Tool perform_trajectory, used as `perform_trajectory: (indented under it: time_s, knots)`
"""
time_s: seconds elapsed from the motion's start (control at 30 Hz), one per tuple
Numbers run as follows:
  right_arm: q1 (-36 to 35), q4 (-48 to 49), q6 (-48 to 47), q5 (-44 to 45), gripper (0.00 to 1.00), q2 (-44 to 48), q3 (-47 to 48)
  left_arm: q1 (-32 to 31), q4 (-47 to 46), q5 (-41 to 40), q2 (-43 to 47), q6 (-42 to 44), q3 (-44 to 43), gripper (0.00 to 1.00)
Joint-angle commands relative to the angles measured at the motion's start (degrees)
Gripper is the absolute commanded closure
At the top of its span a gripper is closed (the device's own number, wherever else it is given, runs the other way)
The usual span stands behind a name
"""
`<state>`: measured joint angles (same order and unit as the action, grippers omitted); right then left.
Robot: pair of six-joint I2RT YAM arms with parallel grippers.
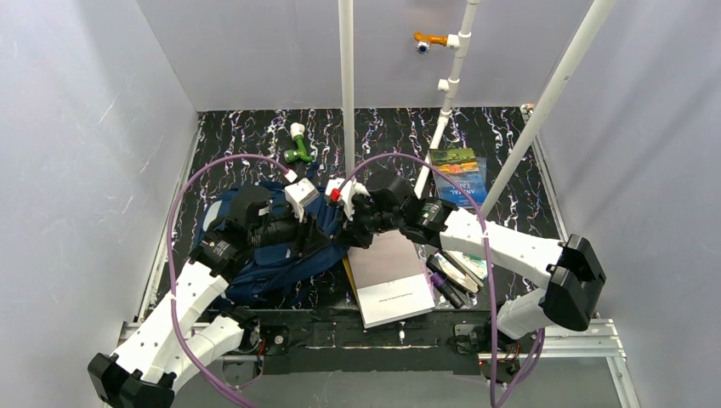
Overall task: Pack the student bag
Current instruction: Unzip the student bag at the center of the board.
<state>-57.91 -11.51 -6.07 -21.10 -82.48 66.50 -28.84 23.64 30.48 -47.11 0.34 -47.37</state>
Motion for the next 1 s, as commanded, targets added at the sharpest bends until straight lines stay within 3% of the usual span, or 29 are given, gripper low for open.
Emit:
perform_trajectory:
  time_s: [0.0, 0.1, 0.23, 0.27, 0.4, 0.6, 0.77, 0.9, 0.97]
  knots:
    - [-0.7, 7.6, 1.6, -0.7, 0.99, 1.2, 5.6, -0.3, 3.1, 2.9, 0.4, 1.6, 0.7, 0.62]
    - [-0.9, 7.2, 1.5, -0.2, 0.99, 1.4, 6.4, -0.3, 4.3, 2.7, -0.2, 2.9, 0.6, 0.65]
    - [-1.4, 6.7, 0.9, 0.4, 0.99, 1.3, 7.2, -0.3, 6.0, -2.6, -1.9, 5.1, 0.1, 0.97]
    - [-1.5, 6.3, 0.6, 1.0, 0.99, 1.2, 7.4, -0.4, 6.9, -4.0, -2.2, 5.9, -0.1, 1.00]
    - [-1.3, 0.8, -1.6, 9.0, 0.99, -0.1, 11.0, -0.8, 9.1, -9.7, 1.4, 12.0, 0.4, 1.00]
    - [1.2, -23.7, -10.6, 16.0, 0.99, -4.8, 25.9, -1.1, 9.1, -17.7, 15.5, 23.3, 4.8, 1.00]
    - [6.3, -26.6, -12.3, 12.8, 0.99, -4.8, 26.6, -1.2, 6.7, -15.6, 25.2, 28.9, 8.6, 1.00]
    - [6.5, -25.4, -8.7, 4.2, 0.99, -6.9, 29.1, -1.2, 6.7, -11.6, 24.0, 26.1, 7.7, 1.00]
    - [6.5, -22.3, -7.8, 6.6, 0.99, -6.8, 27.8, -1.2, 6.3, -8.7, 23.6, 24.5, 7.7, 1.00]
